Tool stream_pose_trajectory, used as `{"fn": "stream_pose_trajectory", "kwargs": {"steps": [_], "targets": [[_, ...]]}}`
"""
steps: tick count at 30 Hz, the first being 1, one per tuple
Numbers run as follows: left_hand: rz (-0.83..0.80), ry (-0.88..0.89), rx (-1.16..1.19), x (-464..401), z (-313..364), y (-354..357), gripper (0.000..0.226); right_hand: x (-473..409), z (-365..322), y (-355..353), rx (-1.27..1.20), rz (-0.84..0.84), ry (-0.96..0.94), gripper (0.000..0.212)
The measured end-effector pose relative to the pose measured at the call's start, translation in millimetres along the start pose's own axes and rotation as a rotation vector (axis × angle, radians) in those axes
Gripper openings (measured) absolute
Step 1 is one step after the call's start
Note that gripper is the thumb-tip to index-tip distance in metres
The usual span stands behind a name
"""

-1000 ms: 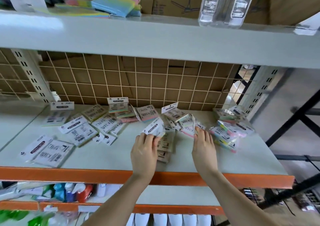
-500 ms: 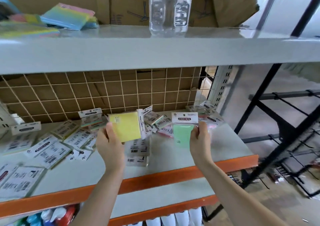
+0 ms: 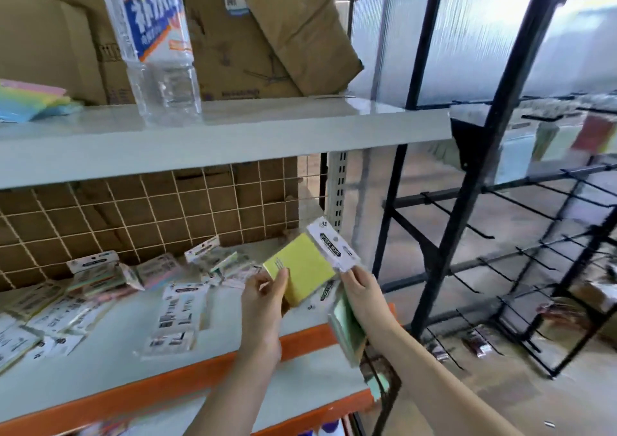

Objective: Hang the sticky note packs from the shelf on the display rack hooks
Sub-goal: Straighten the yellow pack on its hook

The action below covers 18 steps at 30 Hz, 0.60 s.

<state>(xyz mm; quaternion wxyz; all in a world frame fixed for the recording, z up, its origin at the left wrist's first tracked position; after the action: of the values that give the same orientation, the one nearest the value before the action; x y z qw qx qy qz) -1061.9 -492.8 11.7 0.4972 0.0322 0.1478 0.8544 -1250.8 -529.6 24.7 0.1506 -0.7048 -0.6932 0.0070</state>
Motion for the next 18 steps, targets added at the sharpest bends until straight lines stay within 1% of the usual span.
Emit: {"fn": "stream_pose_trajectory", "kwargs": {"steps": [3, 6, 7, 10, 13, 16, 18], "targets": [[-0.035, 0.001, 0.01, 26.7, -4.4, 35.7, 0.017, 19.6, -2.3, -44.7, -0.181, -0.066, -0.03, 0.038], [-0.068, -0.021, 0.096, 57.7, -12.1, 72.8, 0.021, 36.5, -6.3, -86.4, -0.312, -0.125, -0.097, 0.046], [-0.099, -0.023, 0.114, 68.3, -14.7, 87.1, 0.019, 40.5, -7.0, -103.0, -0.288, -0.096, -0.135, 0.044], [-0.218, -0.049, 0.152, 101.4, -23.5, 132.6, 0.014, 51.4, -4.7, -159.0, -0.218, 0.059, -0.225, 0.025], [-0.341, -0.111, 0.214, 129.9, -32.0, 175.4, 0.022, 57.9, 1.3, -212.3, -0.191, 0.146, -0.239, 0.026], [-0.464, -0.127, 0.221, 149.6, -30.1, 215.2, 0.03, 65.1, -6.1, -258.6, -0.155, 0.202, -0.297, 0.023], [-0.503, -0.092, 0.165, 153.5, -23.5, 238.0, 0.027, 68.7, -16.0, -285.2, -0.114, 0.251, -0.345, 0.023]]}}
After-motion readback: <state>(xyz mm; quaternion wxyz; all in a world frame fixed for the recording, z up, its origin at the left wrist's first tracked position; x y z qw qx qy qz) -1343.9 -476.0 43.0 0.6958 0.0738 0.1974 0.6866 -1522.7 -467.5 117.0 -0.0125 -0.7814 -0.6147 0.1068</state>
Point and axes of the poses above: each hand's wrist, its own x-axis away from the middle knuckle, its own y-axis out of the palm, z = x × y, the point moved 10 cm from there along -x, towards the middle knuckle, and after that the axes turned 13 degrees about y, right-handed, at the moved point
